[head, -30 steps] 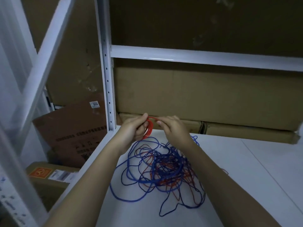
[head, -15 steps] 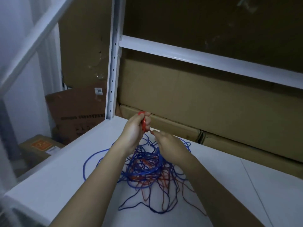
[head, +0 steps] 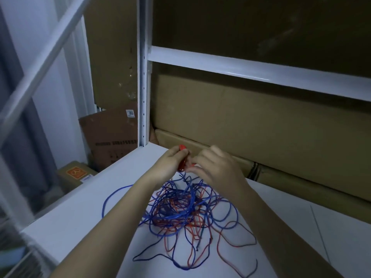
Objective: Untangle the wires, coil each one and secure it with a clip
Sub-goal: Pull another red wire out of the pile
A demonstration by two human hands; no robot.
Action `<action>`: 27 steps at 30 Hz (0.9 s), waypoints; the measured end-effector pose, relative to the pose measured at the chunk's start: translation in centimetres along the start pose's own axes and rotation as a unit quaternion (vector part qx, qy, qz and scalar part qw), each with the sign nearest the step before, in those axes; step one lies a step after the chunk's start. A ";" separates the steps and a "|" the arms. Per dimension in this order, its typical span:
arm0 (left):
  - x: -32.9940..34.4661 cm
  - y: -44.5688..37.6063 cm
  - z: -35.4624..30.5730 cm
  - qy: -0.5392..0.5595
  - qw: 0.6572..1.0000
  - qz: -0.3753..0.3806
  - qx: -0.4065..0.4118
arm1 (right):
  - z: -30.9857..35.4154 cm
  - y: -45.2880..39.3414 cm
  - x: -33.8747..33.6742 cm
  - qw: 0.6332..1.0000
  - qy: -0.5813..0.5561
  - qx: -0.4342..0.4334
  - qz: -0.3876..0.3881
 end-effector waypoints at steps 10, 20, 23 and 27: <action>-2.8 0.6 1.0 -0.060 0.991 0.118 -0.008 | -1.7 -1.2 5.1 0.909 -0.292 0.295 -0.025; -8.8 -1.1 0.2 -0.057 0.977 0.205 0.008 | 1.0 -3.5 10.6 0.758 -0.401 0.496 -0.139; -9.1 -1.5 0.6 -0.079 0.963 0.256 0.017 | 1.8 -3.3 11.3 0.741 -0.414 0.519 -0.104; -8.4 -2.3 1.1 -0.104 0.965 0.239 0.035 | 2.3 -2.2 9.5 0.750 -0.355 0.539 -0.142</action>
Point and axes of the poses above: each hand's wrist, its own y-axis away from the middle knuckle, its own x-axis out of the palm, z = x × y, the point moved 7 cm from there along -y, towards the middle knuckle, and after that the axes turned 4 degrees about -y, right-handed, at the moved point
